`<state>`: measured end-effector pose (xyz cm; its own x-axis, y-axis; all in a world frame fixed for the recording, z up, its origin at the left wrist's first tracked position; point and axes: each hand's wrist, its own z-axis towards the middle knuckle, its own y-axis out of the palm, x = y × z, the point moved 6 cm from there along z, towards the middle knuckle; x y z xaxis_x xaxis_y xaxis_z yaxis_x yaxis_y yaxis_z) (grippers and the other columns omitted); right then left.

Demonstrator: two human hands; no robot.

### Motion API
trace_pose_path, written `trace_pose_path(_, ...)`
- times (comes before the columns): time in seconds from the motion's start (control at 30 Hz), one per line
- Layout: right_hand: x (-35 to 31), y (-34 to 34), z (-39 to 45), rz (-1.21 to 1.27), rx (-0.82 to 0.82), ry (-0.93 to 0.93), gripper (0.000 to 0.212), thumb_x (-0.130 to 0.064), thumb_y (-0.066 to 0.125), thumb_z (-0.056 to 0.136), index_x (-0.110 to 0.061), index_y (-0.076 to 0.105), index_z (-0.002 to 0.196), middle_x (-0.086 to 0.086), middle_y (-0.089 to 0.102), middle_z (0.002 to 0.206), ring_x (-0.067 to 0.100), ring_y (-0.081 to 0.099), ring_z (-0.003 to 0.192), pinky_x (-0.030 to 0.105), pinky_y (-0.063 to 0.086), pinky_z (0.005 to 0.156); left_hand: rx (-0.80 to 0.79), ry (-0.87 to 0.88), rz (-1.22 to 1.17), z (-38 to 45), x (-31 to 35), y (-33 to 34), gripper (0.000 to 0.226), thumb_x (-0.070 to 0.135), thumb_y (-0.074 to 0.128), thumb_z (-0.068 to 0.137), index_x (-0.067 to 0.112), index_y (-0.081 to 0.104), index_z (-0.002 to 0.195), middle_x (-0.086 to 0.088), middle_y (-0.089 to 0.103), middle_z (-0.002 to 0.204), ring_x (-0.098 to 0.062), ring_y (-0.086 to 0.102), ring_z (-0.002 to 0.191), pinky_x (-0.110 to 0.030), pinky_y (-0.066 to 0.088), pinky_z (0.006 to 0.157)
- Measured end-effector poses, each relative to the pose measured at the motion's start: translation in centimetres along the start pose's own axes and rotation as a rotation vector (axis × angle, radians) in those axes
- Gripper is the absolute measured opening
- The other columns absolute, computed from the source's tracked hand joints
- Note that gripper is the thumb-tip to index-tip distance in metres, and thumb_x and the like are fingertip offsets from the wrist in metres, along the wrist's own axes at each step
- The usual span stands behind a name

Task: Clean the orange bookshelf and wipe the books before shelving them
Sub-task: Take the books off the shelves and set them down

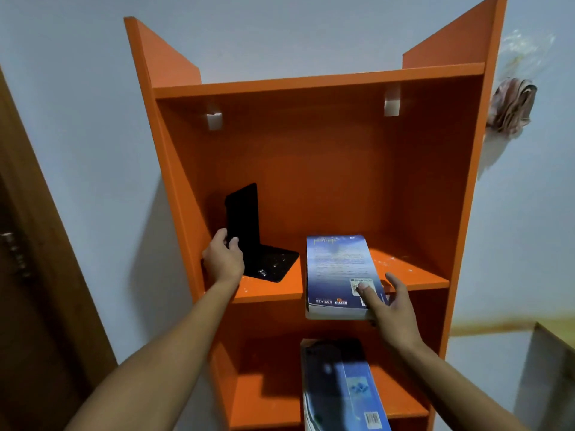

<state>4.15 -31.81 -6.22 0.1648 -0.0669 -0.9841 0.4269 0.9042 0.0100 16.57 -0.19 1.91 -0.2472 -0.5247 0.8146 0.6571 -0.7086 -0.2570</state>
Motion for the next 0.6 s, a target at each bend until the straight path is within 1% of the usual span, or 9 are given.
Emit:
trace_pose_path(0.13, 1.1, 1.2, -3.0, 0.202, -0.087, 0.036, 0.069, -0.029, 0.069, 0.089, -0.03, 0.033, 0.148, 0.001, 0.059, 0.134, 0.024, 0.065, 0.113, 0.051, 0.053, 0.097, 0.059, 0.181, -0.02, -2.1, 1.1, -3.2, 0.009, 0.012, 0.063, 0.096, 0.007, 0.062, 0.089, -0.01, 0.06, 0.07, -0.023, 0.052, 0.058, -0.03, 0.035, 0.051)
trace_pose_path(0.2, 0.9, 1.9, -3.8, 0.3, -0.142, 0.066, 0.046, -0.019, 0.066, 0.093, -0.031, 0.048, 0.134, 0.003, 0.068, 0.121, 0.028, 0.071, 0.102, 0.055, 0.058, 0.085, 0.095, 0.245, -0.047, -3.3, 1.9, -5.1, 0.011, 0.014, 0.062, 0.097, 0.01, 0.058, 0.088, -0.012, 0.058, 0.066, -0.023, 0.049, 0.052, -0.031, 0.035, 0.05)
trace_pose_path(0.27, 0.6, 2.7, -4.4, 0.386, -0.181, 0.122, 0.028, -0.011, 0.061, 0.096, -0.022, 0.057, 0.122, 0.013, 0.072, 0.113, 0.039, 0.071, 0.097, 0.059, 0.058, 0.077, 0.104, 0.294, -0.07, -4.5, 2.3, -6.7, 0.014, 0.017, 0.061, 0.098, 0.012, 0.054, 0.087, -0.013, 0.056, 0.066, -0.029, 0.047, 0.049, -0.036, 0.036, 0.047)
trace_pose_path(0.33, 0.6, 3.3, -4.8, 0.421, -0.208, 0.19, 0.025, -0.01, 0.058, 0.097, -0.012, 0.057, 0.122, 0.022, 0.071, 0.112, 0.049, 0.067, 0.098, 0.068, 0.054, 0.078, 0.094, 0.32, -0.085, -5.7, 2.2, -8.4, 0.013, 0.019, 0.059, 0.099, 0.012, 0.054, 0.09, -0.014, 0.056, 0.067, -0.031, 0.049, 0.049, -0.041, 0.038, 0.046)
trace_pose_path(0.4, 0.9, 3.7, -5.5, 0.424, -0.21, 0.242, 0.027, -0.009, 0.056, 0.098, -0.009, 0.056, 0.125, 0.024, 0.069, 0.114, 0.05, 0.066, 0.1, 0.071, 0.051, 0.081, 0.095, 0.314, -0.103, -7.0, 2.0, -10.5, 0.01, 0.019, 0.059, 0.1, 0.01, 0.058, 0.098, -0.015, 0.061, 0.072, -0.025, 0.056, 0.055, -0.039, 0.044, 0.051)
trace_pose_path(0.47, 1.2, 4.0, -6.6, 0.419, -0.199, 0.269, 0.031, -0.008, 0.056, 0.098, -0.011, 0.053, 0.128, 0.022, 0.069, 0.113, 0.043, 0.069, 0.091, 0.067, 0.054, 0.08, 0.107, 0.295, -0.122, -8.3, 1.6, -13.2, 0.011, 0.015, 0.06, 0.099, 0.008, 0.061, 0.108, 0.002, 0.064, 0.08, 0.003, 0.06, 0.065, -0.022, 0.051, 0.063)
trace_pose_path(0.5, 1.3, 4.1, -7.4, 0.413, -0.197, 0.266, 0.033, -0.007, 0.057, 0.098, -0.012, 0.052, 0.13, 0.02, 0.07, 0.111, 0.038, 0.07, 0.086, 0.063, 0.056, 0.079, 0.106, 0.28, -0.124, -8.9, 1.2, -14.6, 0.014, 0.012, 0.06, 0.099, 0.007, 0.061, 0.113, 0.01, 0.063, 0.085, 0.009, 0.062, 0.073, -0.012, 0.051, 0.069)
trace_pose_path(0.53, 1.3, 4.2, -8.3, 0.408, -0.201, 0.256, 0.034, -0.006, 0.057, 0.097, -0.013, 0.051, 0.13, 0.018, 0.071, 0.109, 0.034, 0.07, 0.082, 0.06, 0.058, 0.076, 0.094, 0.265, -0.127, -9.5, 0.7, -15.9, 0.017, 0.01, 0.059, 0.099, 0.006, 0.06, 0.116, 0.012, 0.063, 0.091, 0.009, 0.064, 0.082, -0.005, 0.051, 0.074)
trace_pose_path(0.6, 1.6, 4.4, -10.7, 0.398, -0.217, 0.236, 0.036, -0.002, 0.055, 0.097, -0.015, 0.053, 0.13, 0.016, 0.071, 0.107, 0.031, 0.071, 0.08, 0.055, 0.06, 0.072, 0.064, 0.224, -0.133, -10.9, -0.9, -18.7, 0.022, 0.009, 0.058, 0.1, 0.006, 0.058, 0.121, 0.003, 0.066, 0.102, -0.003, 0.066, 0.096, -0.005, 0.052, 0.081)
